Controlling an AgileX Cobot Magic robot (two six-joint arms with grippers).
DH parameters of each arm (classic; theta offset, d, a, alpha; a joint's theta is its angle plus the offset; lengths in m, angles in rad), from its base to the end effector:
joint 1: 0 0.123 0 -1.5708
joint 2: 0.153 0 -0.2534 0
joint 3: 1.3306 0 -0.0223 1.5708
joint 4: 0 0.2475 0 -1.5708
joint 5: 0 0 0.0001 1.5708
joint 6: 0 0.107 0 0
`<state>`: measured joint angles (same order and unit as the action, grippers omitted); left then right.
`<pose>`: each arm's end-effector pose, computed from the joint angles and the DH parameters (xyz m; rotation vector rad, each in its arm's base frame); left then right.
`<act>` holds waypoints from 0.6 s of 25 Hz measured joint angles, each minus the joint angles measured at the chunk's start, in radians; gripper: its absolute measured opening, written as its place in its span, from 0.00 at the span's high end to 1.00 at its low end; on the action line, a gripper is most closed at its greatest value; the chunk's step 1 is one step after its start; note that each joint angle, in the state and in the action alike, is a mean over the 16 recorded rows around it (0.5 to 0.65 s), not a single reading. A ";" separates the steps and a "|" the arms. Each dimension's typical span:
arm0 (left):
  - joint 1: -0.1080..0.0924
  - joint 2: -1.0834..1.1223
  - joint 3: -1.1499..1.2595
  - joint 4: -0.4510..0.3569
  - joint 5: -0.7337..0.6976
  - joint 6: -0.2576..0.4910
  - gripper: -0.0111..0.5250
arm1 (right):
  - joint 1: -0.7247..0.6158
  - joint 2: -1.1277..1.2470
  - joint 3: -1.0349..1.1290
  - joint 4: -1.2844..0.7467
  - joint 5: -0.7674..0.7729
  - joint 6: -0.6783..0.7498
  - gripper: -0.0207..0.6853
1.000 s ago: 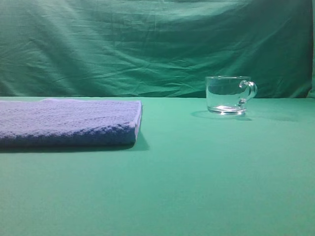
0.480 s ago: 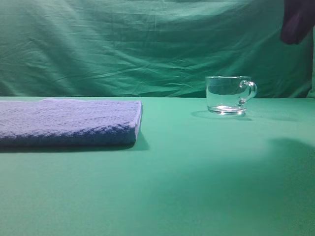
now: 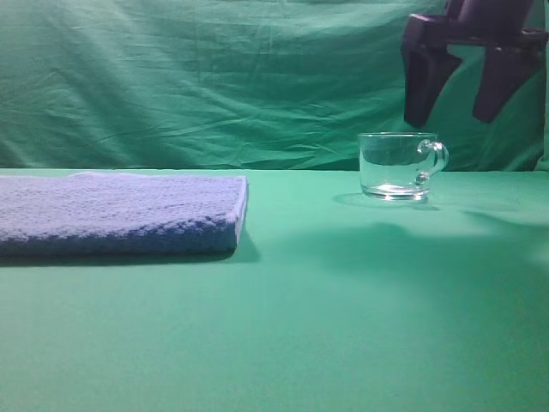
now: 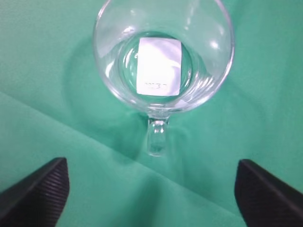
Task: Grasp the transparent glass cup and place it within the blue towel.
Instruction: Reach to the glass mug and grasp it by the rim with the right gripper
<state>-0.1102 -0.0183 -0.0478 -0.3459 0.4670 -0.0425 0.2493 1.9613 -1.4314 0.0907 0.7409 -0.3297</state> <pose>0.0890 -0.0263 0.1866 -0.1216 1.8788 -0.4626 0.3905 0.1062 0.1552 -0.7126 2.6571 0.0805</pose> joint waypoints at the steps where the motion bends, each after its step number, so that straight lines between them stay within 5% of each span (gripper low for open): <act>1: 0.000 0.000 0.000 0.000 0.000 0.000 0.98 | 0.002 0.012 -0.007 0.000 -0.004 -0.002 0.15; 15: 0.000 0.000 0.000 0.000 0.000 0.000 0.98 | 0.034 0.091 -0.063 0.005 -0.029 -0.034 0.68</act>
<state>-0.1102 -0.0183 -0.0478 -0.3459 0.4670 -0.0425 0.2833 2.0527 -1.4945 0.0961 0.7121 -0.3639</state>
